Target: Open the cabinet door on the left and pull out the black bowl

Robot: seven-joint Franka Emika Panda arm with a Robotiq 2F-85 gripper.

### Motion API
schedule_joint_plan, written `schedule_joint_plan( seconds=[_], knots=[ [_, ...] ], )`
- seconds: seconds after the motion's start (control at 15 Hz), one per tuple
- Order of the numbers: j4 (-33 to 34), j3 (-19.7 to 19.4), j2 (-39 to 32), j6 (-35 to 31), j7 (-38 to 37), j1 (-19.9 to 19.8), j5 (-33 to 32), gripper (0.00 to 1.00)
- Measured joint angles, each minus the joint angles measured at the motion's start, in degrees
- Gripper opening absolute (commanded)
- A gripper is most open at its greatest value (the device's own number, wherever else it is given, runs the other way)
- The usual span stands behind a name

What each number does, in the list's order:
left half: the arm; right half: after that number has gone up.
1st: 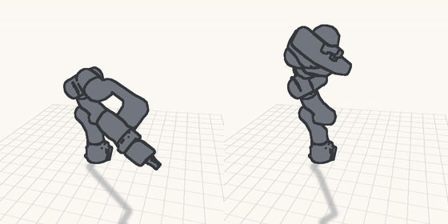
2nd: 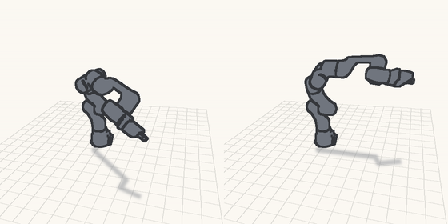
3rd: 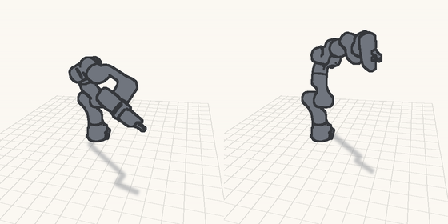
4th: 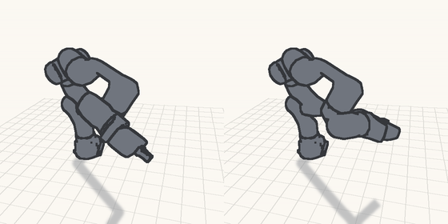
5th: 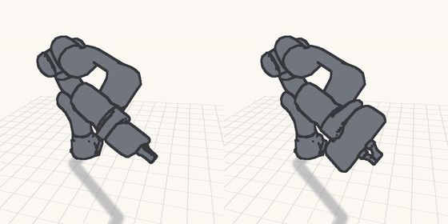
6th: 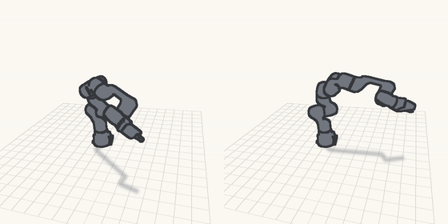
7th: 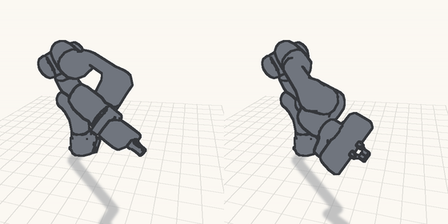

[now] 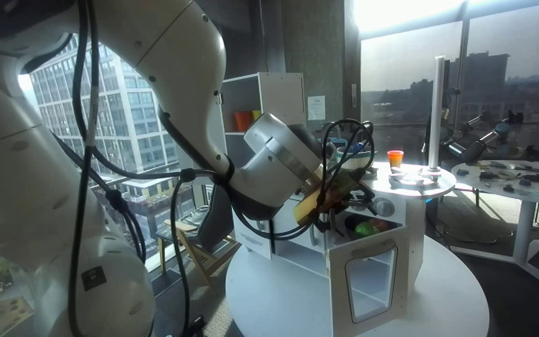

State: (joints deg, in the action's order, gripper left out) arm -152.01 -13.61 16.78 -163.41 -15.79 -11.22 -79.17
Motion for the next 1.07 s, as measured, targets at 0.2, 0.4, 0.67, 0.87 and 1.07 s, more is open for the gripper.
schedule_joint_plan(
  seconds=[0.2,0.4,0.67,0.87,1.07],
  knots=[
    [-1.01,0.15,-2.93,-5.47,4.65,3.25,4.52,1.0],
    [-0.08,0.99,-9.98,-8.47,13.91,5.9,12.97,1.0],
    [2.69,3.35,-18.14,-8.14,25.29,7.27,25.45,1.0],
    [4.64,3.89,-22.28,-7.89,33.85,7.17,39.41,1.0],
    [6.61,4.32,-23.69,-5.8,36.64,5.93,48.99,1.0]
  ],
)
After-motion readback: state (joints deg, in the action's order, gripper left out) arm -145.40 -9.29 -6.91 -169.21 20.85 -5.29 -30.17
